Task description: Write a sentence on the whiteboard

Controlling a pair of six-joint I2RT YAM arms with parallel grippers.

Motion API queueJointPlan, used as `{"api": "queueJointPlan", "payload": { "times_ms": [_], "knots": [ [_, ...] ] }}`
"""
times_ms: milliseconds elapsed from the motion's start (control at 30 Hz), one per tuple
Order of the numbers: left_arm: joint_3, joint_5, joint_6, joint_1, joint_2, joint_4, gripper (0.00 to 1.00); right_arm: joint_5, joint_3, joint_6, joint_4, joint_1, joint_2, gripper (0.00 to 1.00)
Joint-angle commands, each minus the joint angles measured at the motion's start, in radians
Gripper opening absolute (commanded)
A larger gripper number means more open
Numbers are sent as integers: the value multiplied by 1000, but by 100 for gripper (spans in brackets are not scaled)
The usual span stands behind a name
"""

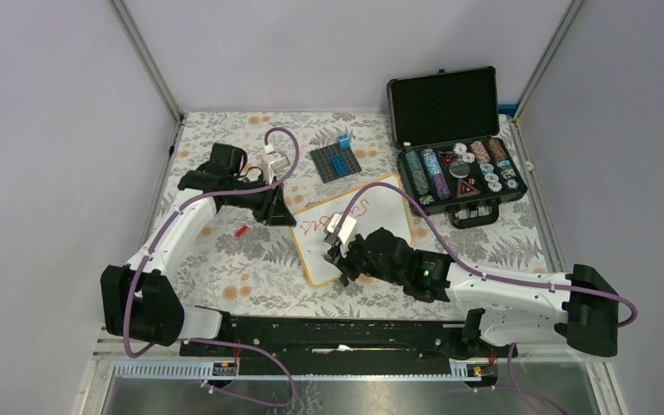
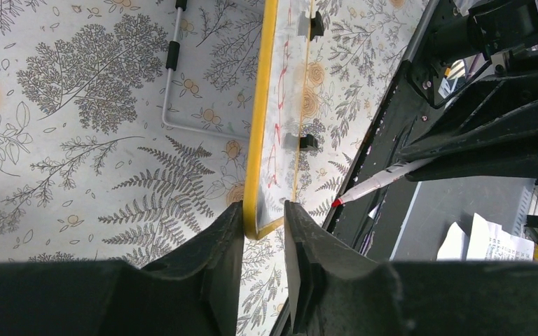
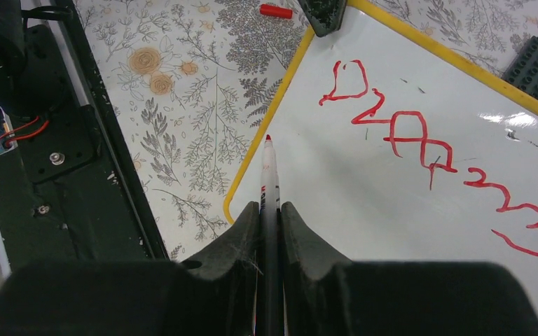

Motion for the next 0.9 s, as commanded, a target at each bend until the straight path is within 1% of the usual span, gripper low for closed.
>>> {"api": "queueJointPlan", "payload": {
  "times_ms": [0, 100, 167, 267, 333, 467, 600, 700, 733, 767, 800, 833, 867],
  "knots": [
    [44, 43, 19, 5, 10, 9, 26, -28, -9, -60, 94, 7, 14, 0],
    [49, 37, 21, 4, 13, 6, 19, -23, -7, -80, 77, 7, 19, 0],
    [50, 38, 24, 4, 14, 3, 10, -20, -10, -89, 61, 7, 12, 0],
    [53, 37, 23, 3, 18, 2, 0, -2, -12, -91, 34, 5, 10, 0],
    [55, 29, 24, 3, 18, 2, 0, -1, -27, -83, 33, 5, 0, 0],
    [70, -34, 39, 4, 19, -13, 0, 0, -47, -76, 32, 0, -21, 0],
    [112, -115, 95, 4, 31, -77, 0, -5, -56, -69, 27, -5, -48, 0],
    [112, -118, 102, 2, 28, -88, 0, -10, -57, -64, 18, -6, -72, 0],
    [109, -106, 106, -3, 30, -94, 5, -13, -56, -64, 14, -6, -78, 0],
    [109, -98, 104, -8, 32, -97, 19, -17, -55, -62, 11, -6, -83, 0],
    [112, -83, 105, -9, 29, -98, 30, -23, -54, -60, 7, -6, -88, 0],
    [111, -69, 101, -8, 16, -78, 38, -26, -54, -56, 6, -6, -97, 0],
    [105, -69, 79, -8, -7, -45, 43, -27, -53, -52, 5, -6, -104, 0]
  ]
}}
